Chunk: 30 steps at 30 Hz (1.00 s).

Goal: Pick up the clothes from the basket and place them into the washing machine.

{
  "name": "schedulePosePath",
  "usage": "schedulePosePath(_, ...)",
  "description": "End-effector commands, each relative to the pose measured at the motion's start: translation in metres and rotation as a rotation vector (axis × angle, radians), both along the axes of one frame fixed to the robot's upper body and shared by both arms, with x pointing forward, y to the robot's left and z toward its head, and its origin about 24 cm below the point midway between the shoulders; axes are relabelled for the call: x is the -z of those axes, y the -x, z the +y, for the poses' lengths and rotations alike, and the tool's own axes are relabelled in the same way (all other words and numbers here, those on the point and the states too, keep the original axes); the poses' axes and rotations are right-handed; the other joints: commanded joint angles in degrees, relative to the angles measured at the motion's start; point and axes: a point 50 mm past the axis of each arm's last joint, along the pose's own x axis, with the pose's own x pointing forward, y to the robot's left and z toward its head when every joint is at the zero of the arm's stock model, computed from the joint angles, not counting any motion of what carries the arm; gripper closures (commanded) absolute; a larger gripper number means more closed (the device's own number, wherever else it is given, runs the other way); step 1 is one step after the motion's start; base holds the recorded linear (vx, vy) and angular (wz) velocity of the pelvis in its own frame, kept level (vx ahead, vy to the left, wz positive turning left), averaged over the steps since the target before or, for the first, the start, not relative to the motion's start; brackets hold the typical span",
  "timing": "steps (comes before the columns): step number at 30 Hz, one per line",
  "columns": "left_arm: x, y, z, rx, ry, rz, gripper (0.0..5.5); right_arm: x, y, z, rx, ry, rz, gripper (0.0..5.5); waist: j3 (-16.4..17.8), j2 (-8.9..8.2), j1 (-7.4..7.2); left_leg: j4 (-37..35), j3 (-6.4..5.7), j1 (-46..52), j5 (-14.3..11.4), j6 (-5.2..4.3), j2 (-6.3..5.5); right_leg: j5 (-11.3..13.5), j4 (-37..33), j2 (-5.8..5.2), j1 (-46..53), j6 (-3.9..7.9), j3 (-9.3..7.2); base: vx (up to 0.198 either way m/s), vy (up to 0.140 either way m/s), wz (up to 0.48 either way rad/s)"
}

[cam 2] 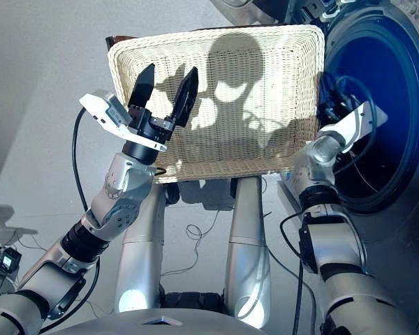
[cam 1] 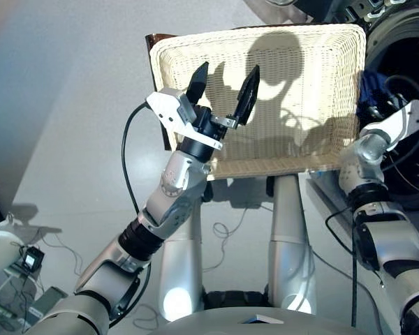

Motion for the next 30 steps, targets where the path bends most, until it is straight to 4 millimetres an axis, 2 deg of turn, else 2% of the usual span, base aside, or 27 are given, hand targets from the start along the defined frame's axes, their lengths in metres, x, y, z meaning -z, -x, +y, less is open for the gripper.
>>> schedulePosePath(1,-0.020,0.017,0.002,0.038,0.063,-0.113,0.00,-0.022,0.019,-0.037,0.118,0.012,-0.084,5.50,-0.93,1.02,0.79,-1.43,-4.76,2.68,-0.85,-5.51,2.27,-0.31,-3.25,0.04,3.79,1.23,-0.84,0.000,0.000,0.000)
schedulePosePath(3,-0.021,0.017,0.002,0.040,0.062,-0.118,0.00,-0.025,0.021,-0.042,0.125,0.010,-0.087,5.50,-0.93,1.06,0.78,-1.73,-4.74,2.27,-0.20,-5.46,2.26,0.35,-3.64,0.03,3.42,1.22,-0.79,0.000,0.000,0.000)
schedulePosePath(4,-0.020,0.017,0.002,0.040,0.062,-0.112,0.00,-0.025,0.024,-0.048,0.143,-0.009,-0.095,5.50,-0.93,1.09,0.80,-1.48,-4.78,2.76,-0.79,-5.58,2.20,-0.29,-3.29,0.01,3.91,1.26,-0.87,0.000,0.000,0.000)
schedulePosePath(13,-0.021,0.017,0.001,0.042,0.053,-0.113,0.00,-0.038,0.029,-0.063,0.173,-0.005,-0.079,5.50,-0.93,1.50,1.17,-1.57,-4.68,2.91,-0.65,-5.66,2.20,-0.07,-3.28,-0.10,3.93,1.29,-0.78,0.000,0.000,0.000)
schedulePosePath(14,-0.022,0.017,0.001,0.042,0.054,-0.120,0.00,-0.038,0.027,-0.062,0.155,-0.002,-0.073,1.88,-0.93,1.48,1.18,-1.71,-4.58,2.43,-0.11,-5.59,2.19,0.53,-3.59,-0.12,3.56,1.28,-0.75,0.000,0.000,0.000)
schedulePosePath(15,-0.021,0.017,0.001,0.041,0.054,-0.115,0.00,-0.036,0.027,-0.062,0.154,-0.002,-0.067,0.00,-0.93,1.51,1.14,-1.46,-4.62,2.89,-0.74,-5.67,2.23,-0.12,-3.26,-0.12,3.99,1.29,-0.79,0.000,0.000,0.000)
schedulePosePath(16,-0.022,0.017,0.001,0.041,0.051,-0.122,0.00,-0.037,0.023,-0.057,0.117,0.019,-0.059,0.00,-0.93,1.41,1.12,-1.78,-4.54,2.35,-0.05,-5.60,2.25,0.59,-3.68,-0.11,3.54,1.28,-0.81,0.000,0.000,0.000)
schedulePosePath(17,-0.021,0.017,0.001,0.040,0.050,-0.118,0.00,-0.032,0.021,-0.054,0.092,0.021,-0.048,0.00,-0.93,1.38,1.02,-1.59,-4.58,2.82,-0.60,-5.68,2.28,-0.01,-3.41,-0.12,3.96,1.28,-0.87,0.000,0.000,0.000)
schedulePosePath(21,-0.022,0.017,0.001,0.036,0.052,-0.122,0.00,-0.024,0.014,-0.040,0.021,0.069,-0.015,0.00,-0.93,1.05,0.87,-1.66,-4.72,2.69,-0.45,-5.69,2.25,0.08,-3.52,-0.04,3.97,1.22,-0.93,0.000,0.000,0.000)
schedulePosePath(22,-0.022,0.017,0.001,0.030,0.056,-0.124,0.00,-0.019,0.006,-0.023,-0.058,0.113,-0.013,0.00,-0.93,0.87,0.74,-1.88,-4.73,2.58,-0.28,-5.62,2.25,0.16,-3.77,0.04,4.01,1.22,-0.97,0.000,0.000,0.000)
schedulePosePath(23,-0.022,0.017,0.002,0.030,0.055,-0.123,0.00,-0.018,0.006,-0.022,-0.057,0.112,-0.011,0.00,-0.93,0.81,0.72,-1.91,-4.73,2.64,-0.26,-5.61,2.23,0.16,-3.78,0.02,4.07,1.23,-0.97,0.000,0.000,0.000)
schedulePosePath(24,-0.022,0.017,0.002,0.027,0.053,-0.125,0.00,-0.017,0.003,-0.011,-0.101,0.146,-0.019,0.00,-0.93,0.66,0.60,-1.95,-4.78,2.58,-0.17,-5.57,2.21,0.22,-3.80,0.03,4.02,1.21,-0.96,0.000,0.000,0.000)
schedulePosePath(25,-0.023,0.017,0.002,0.024,0.055,-0.131,0.00,-0.016,-0.002,0.007,-0.178,0.196,-0.038,0.00,-0.93,0.53,0.48,-2.01,-4.76,2.46,-0.03,-5.54,2.22,0.31,-3.93,0.08,3.88,1.20,-1.03,0.000,0.000,0.000)
schedulePosePath(30,-0.023,0.016,0.008,-0.005,0.062,-0.146,0.00,-0.001,0.001,0.066,-0.407,0.379,-0.071,0.00,-0.93,-0.40,-0.21,-2.01,-4.89,2.22,0.47,-5.26,2.19,0.27,-3.65,0.26,3.66,1.04,-1.13,0.000,0.000,0.000)
